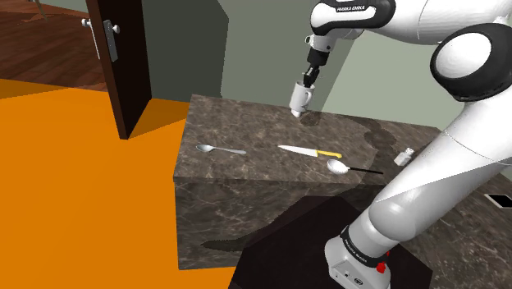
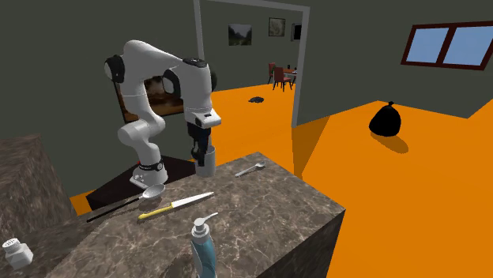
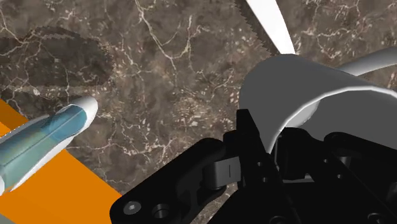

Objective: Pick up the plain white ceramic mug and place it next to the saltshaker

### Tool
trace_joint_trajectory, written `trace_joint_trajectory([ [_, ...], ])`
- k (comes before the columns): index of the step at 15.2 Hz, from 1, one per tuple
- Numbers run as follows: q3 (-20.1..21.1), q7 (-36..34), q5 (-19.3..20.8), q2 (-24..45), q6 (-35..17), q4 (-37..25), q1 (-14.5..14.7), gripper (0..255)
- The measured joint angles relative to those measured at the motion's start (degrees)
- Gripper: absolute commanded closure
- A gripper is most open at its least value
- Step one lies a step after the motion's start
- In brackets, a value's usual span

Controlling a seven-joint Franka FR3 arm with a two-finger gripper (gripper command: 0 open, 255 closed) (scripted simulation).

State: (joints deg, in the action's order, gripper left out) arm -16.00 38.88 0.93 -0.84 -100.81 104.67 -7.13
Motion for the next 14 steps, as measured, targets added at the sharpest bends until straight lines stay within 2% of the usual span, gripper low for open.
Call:
trace_joint_trajectory([
  [5, -2.6, 4.4, 2.5, -6.8, -1.4, 7.8, -2.6, 255],
  [10, -5.4, 8.9, 5.3, -12.8, -1.3, 13.1, -5.4, 255],
  [14, -8.6, 13.7, 7.1, -14.8, -1.6, 14.9, -7.8, 255],
])
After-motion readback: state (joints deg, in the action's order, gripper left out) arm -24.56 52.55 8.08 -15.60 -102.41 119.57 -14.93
